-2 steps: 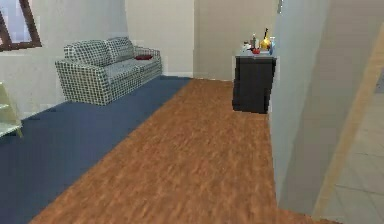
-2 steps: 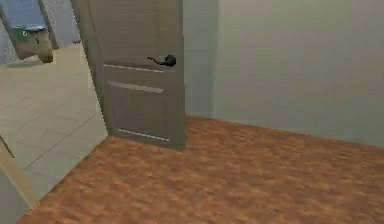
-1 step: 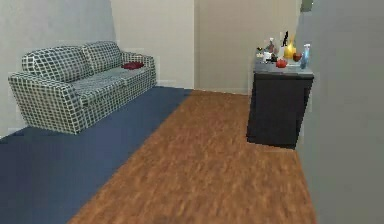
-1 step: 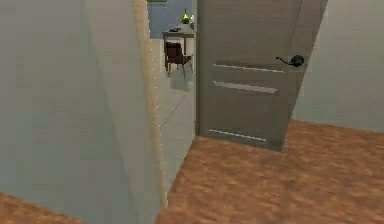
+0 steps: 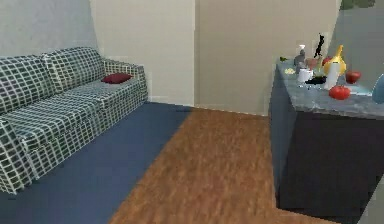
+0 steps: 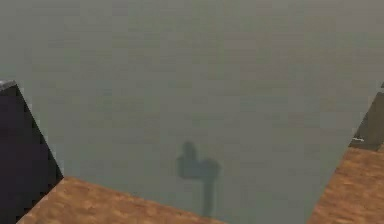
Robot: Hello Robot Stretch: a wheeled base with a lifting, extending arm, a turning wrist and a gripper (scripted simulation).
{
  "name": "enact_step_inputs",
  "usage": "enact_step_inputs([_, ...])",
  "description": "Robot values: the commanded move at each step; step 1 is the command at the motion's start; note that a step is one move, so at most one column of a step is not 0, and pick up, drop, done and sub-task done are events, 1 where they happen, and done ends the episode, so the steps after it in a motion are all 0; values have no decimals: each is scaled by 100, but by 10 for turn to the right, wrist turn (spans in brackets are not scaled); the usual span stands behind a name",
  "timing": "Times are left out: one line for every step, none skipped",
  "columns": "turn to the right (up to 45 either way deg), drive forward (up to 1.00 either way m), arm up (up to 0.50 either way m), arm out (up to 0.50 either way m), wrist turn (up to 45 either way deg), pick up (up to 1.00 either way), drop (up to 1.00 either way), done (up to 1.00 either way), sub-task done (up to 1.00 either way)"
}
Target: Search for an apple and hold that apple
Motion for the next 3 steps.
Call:
enact_step_inputs([0, 100, 0, 0, 0, 0, 0, 0, 0])
enact_step_inputs([0, 15, 0, 0, 0, 0, 0, 0, 0])
enact_step_inputs([150, 0, 0, 0, 0, 0, 0, 0, 0])
